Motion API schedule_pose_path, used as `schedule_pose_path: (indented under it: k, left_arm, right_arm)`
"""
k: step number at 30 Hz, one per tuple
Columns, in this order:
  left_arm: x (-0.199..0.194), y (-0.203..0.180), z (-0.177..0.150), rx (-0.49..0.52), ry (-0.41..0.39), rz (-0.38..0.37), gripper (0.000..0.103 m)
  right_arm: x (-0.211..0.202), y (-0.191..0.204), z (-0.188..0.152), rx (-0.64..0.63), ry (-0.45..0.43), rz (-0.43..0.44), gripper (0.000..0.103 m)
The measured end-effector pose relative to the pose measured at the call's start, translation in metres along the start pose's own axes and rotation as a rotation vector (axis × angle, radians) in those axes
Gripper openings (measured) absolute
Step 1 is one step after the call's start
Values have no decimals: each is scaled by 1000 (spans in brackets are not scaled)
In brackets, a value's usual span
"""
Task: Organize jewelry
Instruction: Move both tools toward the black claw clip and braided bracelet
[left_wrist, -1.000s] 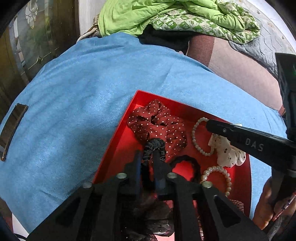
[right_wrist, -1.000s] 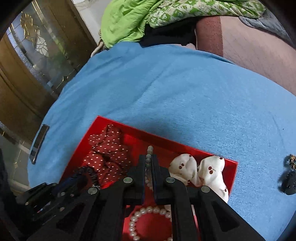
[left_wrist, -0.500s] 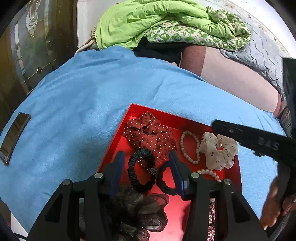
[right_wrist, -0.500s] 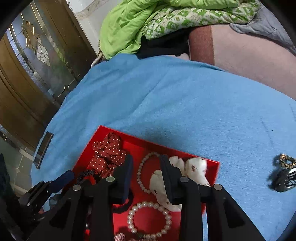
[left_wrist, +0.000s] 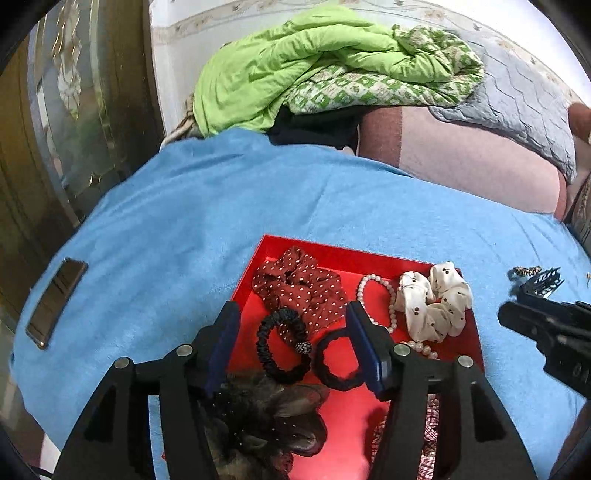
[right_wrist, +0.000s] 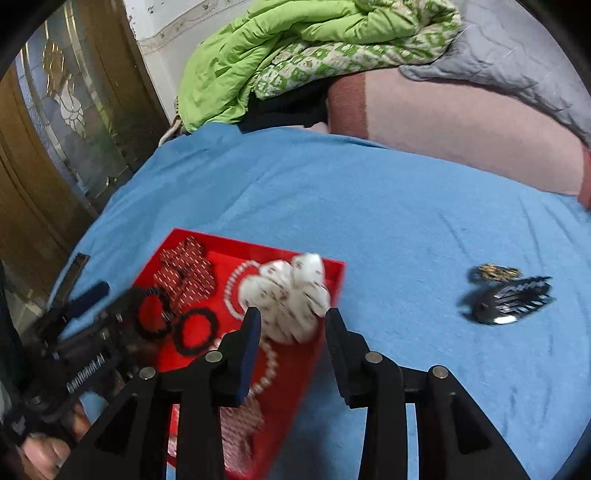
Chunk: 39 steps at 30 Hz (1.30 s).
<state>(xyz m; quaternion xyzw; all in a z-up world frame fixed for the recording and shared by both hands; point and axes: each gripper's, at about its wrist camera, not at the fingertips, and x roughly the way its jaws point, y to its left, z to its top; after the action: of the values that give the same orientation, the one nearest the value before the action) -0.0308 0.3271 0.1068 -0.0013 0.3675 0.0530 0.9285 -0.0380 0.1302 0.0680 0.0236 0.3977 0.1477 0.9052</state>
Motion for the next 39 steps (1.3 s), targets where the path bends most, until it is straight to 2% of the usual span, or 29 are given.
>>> schedule_pose_path:
  k: [5, 8, 11, 23, 33, 35, 39]
  left_arm:
    - [-11, -13, 1, 33, -30, -6, 61]
    - [-17, -23, 1, 49, -45, -9, 62]
    - [-22, -34, -3, 78, -53, -3, 63]
    - [-34, -78, -15, 205, -69, 6, 64]
    - [-50, -113, -36, 267, -37, -98, 65]
    - [-54, -123, -35, 277, -16, -143, 65]
    - [-56, -146, -28, 312, 8, -177, 65]
  right_arm:
    - [-15, -8, -19, -35, -16, -63, 41]
    - [-23, -15, -30, -40, -21, -84, 46]
    - [-31, -25, -39, -24, -24, -94, 50]
    - [-48, -73, -67, 79, -4, -115, 52]
    - [-62, -139, -95, 192, 5, -178, 55]
    - [-65, -158, -101, 219, 10, -194, 55]
    - [-74, -194, -105, 251, -4, -221, 55]
